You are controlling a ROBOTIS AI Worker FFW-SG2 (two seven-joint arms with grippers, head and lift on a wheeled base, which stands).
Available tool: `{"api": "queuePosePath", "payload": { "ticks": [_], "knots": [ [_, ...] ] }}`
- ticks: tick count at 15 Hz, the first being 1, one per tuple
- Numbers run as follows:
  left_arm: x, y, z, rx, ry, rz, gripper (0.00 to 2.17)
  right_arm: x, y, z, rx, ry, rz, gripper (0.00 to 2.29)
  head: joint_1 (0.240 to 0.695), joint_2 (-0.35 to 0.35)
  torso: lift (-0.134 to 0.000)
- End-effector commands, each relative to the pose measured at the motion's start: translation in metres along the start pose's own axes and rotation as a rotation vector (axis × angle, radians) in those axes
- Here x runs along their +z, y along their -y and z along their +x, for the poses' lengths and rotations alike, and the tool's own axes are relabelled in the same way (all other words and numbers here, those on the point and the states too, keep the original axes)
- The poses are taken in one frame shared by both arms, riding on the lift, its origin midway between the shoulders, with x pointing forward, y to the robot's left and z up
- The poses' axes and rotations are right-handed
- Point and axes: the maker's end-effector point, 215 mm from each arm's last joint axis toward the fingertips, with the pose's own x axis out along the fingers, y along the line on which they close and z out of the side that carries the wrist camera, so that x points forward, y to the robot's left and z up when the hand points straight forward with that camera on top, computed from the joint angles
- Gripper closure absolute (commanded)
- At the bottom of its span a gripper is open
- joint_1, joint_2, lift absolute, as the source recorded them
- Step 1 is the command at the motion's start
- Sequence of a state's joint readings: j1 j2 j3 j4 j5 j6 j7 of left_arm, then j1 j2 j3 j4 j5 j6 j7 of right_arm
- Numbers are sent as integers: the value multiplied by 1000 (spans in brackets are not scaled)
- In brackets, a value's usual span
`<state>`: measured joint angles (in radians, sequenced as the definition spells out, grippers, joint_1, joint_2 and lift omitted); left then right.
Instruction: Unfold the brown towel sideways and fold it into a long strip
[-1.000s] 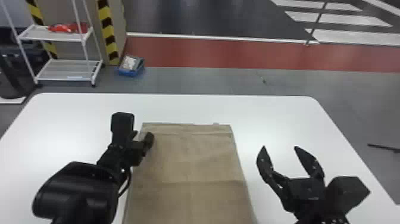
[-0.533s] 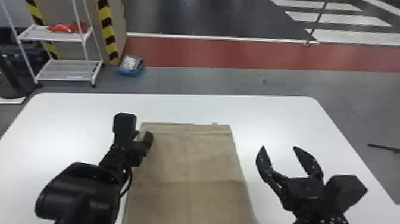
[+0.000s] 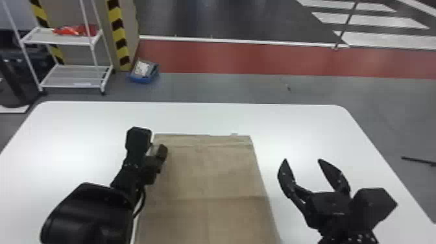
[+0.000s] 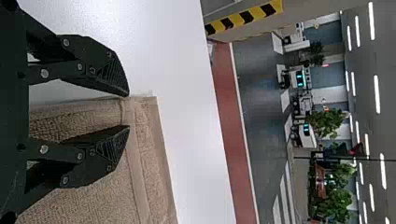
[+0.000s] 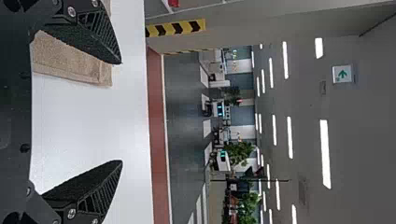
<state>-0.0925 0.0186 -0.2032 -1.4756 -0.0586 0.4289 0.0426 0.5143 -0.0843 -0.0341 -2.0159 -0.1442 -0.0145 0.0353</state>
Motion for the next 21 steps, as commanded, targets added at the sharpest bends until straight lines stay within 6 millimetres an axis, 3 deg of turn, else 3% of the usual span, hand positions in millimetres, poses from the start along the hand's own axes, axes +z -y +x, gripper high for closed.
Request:
{"api": "queuePosePath", "payload": {
  "ticks": [1, 6, 9, 12, 15, 17, 20, 21],
  "knots": [
    [0, 1, -1, 10, 4, 8, 1200, 0, -1, 2, 1, 0, 1, 127, 695, -112, -121],
    [6, 3, -5, 19, 43, 10, 1207, -2, -1, 3, 2, -5, 2, 127, 695, -113, -121],
    [19, 3, -27, 24, 91, -1, 1207, -3, -1, 4, 2, -5, 2, 127, 695, -115, -121],
    [47, 10, -80, 12, 181, -32, 1207, -3, 0, 4, 0, -6, 1, 127, 695, -117, -121],
    [65, 44, -170, -82, 274, -75, 1207, 1, 2, 3, 0, 5, -5, 127, 695, -133, -121],
    [63, 69, -216, -143, 315, -55, 1207, 4, 17, 0, -20, 10, 0, 127, 695, -160, -121],
    [35, 122, -245, -261, 295, -62, 1156, 6, 34, -4, -48, 16, 11, 127, 695, -232, -121],
    [25, 145, -250, -308, 277, -57, 856, 6, 34, -4, -48, 16, 10, 127, 695, -260, -121]
  ]
}}
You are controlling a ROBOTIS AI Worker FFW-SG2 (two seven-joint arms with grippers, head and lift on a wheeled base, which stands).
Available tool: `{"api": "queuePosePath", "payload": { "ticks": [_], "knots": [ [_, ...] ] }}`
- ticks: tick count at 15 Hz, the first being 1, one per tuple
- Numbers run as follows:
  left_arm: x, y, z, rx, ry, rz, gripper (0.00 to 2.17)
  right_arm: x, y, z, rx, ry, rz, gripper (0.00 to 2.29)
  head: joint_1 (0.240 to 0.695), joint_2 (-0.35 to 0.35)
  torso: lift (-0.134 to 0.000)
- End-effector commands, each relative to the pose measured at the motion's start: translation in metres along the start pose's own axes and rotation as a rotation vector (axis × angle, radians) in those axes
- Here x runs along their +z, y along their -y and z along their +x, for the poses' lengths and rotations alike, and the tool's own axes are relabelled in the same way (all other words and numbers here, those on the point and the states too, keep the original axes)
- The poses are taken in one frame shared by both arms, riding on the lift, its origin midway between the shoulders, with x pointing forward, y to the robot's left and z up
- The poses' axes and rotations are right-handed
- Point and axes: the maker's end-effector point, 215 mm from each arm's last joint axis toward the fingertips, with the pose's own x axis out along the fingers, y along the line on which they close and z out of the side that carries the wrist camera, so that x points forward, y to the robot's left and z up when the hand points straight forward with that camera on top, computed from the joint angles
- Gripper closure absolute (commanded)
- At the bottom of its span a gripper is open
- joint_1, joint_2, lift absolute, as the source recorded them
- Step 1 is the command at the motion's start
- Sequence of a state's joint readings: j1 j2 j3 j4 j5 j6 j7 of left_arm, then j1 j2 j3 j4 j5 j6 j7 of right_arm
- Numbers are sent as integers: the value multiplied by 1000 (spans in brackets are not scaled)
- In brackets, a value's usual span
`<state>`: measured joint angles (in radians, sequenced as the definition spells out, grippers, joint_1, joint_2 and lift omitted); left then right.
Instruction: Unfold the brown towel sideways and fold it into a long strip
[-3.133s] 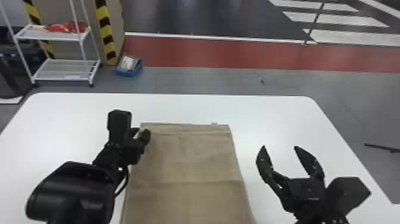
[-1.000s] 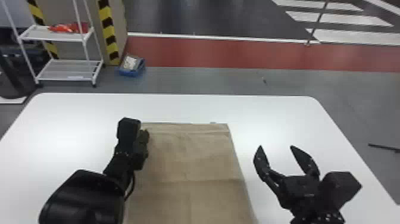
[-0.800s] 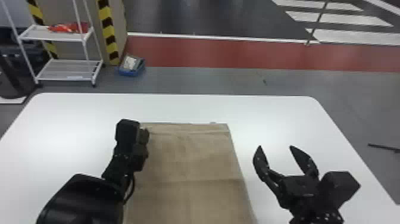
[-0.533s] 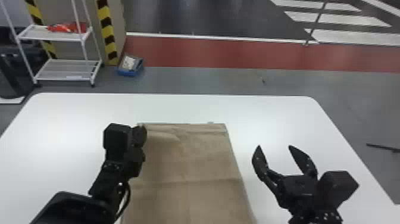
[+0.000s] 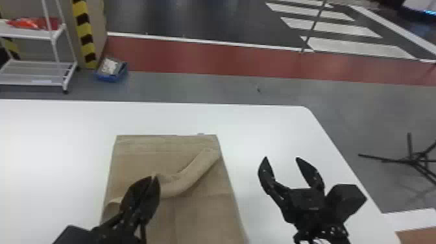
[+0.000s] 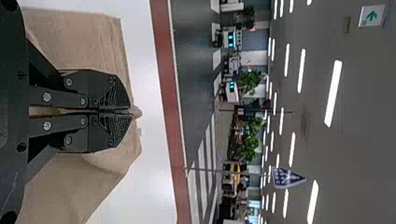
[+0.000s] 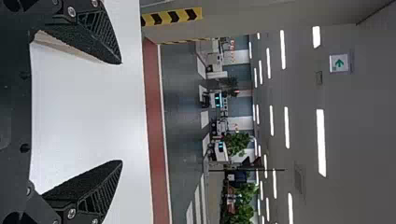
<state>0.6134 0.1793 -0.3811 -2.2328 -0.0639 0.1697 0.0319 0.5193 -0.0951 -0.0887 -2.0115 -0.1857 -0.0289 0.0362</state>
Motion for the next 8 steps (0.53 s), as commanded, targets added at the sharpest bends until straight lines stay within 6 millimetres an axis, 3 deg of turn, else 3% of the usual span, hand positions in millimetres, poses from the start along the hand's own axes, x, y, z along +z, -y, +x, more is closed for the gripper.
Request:
{"api": "queuePosePath", "payload": {
  "ticks": [1, 2, 4, 5, 7, 8],
  "knots": [
    [-23, 56, -9, -121, -41, -11, 255, 1, 2, -1, -4, 2, 4, 127, 695, -290, -121],
    [-28, 77, -10, -168, -49, -17, -2, 1, 1, -2, -2, 2, 4, 127, 695, -346, -121],
    [-36, 111, -14, -251, -64, -19, -1, 3, 1, -2, 1, 5, 3, 127, 695, -350, -121],
    [-37, 114, -15, -260, -65, -17, 19, 5, 0, -2, 4, 8, -2, 127, 695, -350, -121],
    [-33, 92, -9, -209, -54, -9, 19, 15, -17, -1, 52, 14, -41, 127, 695, -350, -121],
    [-33, 62, -4, -154, -53, -8, 22, 13, -38, -2, 110, -16, -79, 127, 695, -350, -121]
  ]
}}
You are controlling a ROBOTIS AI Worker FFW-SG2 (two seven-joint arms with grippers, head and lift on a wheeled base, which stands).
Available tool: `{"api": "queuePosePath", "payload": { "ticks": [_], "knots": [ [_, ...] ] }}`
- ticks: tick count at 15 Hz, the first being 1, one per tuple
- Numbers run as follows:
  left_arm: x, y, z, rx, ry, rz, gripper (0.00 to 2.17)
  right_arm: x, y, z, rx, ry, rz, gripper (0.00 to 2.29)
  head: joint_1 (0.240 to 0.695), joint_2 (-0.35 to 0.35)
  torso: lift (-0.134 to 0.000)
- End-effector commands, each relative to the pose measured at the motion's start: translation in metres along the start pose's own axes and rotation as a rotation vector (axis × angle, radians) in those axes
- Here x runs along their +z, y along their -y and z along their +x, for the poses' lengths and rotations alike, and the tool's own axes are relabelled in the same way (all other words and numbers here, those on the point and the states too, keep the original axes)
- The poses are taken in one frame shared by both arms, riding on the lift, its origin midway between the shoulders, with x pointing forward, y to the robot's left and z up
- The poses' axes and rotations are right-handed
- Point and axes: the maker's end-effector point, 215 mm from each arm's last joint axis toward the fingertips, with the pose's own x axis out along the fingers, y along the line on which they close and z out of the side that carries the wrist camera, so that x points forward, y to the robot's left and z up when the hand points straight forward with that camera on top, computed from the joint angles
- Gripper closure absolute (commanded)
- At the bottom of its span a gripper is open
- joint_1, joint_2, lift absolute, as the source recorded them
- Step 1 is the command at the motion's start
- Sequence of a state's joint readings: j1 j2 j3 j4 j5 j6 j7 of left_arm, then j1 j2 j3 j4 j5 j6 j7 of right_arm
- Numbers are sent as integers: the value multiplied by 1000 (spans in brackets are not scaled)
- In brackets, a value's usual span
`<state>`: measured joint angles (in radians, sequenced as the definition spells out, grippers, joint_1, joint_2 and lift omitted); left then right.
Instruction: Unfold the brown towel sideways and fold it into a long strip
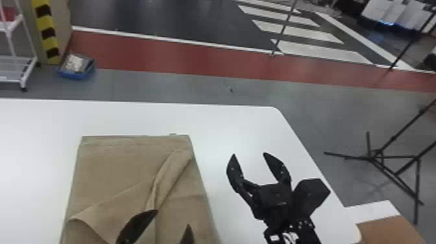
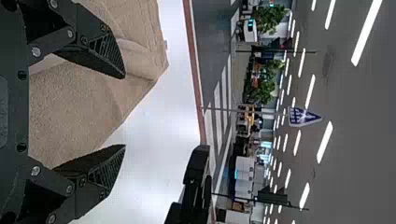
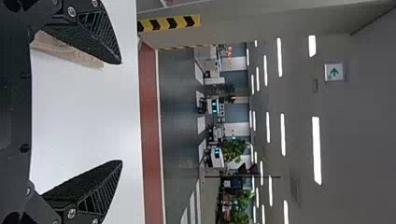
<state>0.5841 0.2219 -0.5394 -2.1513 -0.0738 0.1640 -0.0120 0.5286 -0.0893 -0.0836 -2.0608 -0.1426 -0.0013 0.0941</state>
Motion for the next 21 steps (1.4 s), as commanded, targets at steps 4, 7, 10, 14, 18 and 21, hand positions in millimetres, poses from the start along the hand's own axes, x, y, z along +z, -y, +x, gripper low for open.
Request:
{"api": "queuePosePath", "payload": {
  "ticks": [4, 7, 10, 14, 18, 21],
  "knots": [
    [19, -203, -30, 367, 63, -59, 22, -27, -98, -9, 267, -175, -237, 127, 695, -203, -121],
    [26, -303, -70, 544, 109, -133, 22, -52, -171, -32, 539, -272, -341, 124, 695, 19, -121],
    [22, -343, -99, 621, 125, -176, 22, -62, -215, -64, 726, -357, -395, 124, 695, 272, -121],
    [17, -357, -110, 640, 126, -196, 26, -99, -229, -91, 765, -593, -492, 127, 695, 350, -121],
    [12, -358, -111, 640, 117, -199, 26, -106, -225, -96, 758, -646, -490, 147, 695, 350, -121],
    [10, -355, -108, 629, 116, -202, 33, -107, -225, -92, 746, -669, -519, 157, 695, 350, -121]
  ]
}}
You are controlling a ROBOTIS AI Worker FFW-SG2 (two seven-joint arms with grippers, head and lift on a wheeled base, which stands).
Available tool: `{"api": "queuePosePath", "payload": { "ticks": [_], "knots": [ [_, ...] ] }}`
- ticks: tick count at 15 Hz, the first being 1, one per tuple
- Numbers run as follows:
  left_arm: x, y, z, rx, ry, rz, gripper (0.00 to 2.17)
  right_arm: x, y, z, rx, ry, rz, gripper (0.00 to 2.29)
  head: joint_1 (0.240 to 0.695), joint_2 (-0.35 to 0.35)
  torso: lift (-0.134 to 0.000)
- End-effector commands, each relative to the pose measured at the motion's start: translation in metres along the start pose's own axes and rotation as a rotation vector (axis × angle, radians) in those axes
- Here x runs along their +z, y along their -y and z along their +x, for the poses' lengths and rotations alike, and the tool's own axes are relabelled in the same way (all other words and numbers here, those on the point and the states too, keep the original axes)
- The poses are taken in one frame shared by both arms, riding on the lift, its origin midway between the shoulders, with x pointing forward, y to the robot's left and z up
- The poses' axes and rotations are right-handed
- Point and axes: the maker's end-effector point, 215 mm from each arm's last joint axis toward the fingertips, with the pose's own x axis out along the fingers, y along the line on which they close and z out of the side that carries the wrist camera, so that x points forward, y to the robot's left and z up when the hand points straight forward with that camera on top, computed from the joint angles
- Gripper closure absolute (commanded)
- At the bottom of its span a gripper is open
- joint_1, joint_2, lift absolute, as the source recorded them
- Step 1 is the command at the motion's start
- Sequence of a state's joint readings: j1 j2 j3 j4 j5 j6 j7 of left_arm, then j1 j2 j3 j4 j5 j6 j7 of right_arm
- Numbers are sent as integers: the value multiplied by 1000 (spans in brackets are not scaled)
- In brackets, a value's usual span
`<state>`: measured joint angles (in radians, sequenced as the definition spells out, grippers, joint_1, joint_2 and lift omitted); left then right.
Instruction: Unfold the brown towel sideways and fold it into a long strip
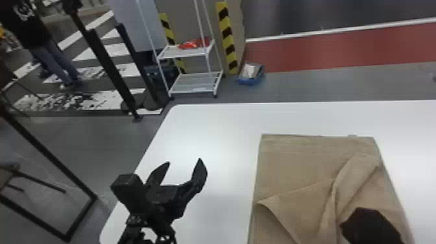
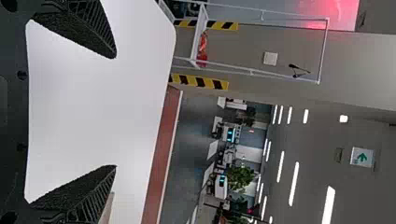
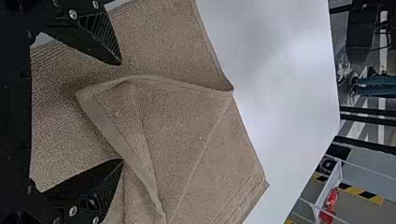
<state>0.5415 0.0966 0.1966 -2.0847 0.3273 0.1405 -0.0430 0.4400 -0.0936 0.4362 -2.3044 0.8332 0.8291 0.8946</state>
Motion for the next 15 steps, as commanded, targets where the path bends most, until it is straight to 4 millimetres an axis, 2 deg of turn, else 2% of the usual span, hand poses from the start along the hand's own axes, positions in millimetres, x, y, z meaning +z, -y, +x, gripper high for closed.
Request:
{"api": "queuePosePath", "payload": {
  "ticks": [1, 3, 10, 15],
  "knots": [
    [-1, 2, 0, -5, -2, -3, 33, -1, 6, 3, -18, -23, -4, 174, 695, 350, -121],
    [-5, 2, 1, -8, -8, -2, 33, -6, 10, 8, -21, -51, 12, 178, 695, 350, -121],
    [-9, 4, 2, -15, -15, -5, 36, -12, -8, 22, 22, -98, -22, 188, 695, 350, -121],
    [-17, 3, 3, -15, -29, -8, 36, -15, -5, 24, 11, -107, -21, 468, 695, 350, -121]
  ]
}}
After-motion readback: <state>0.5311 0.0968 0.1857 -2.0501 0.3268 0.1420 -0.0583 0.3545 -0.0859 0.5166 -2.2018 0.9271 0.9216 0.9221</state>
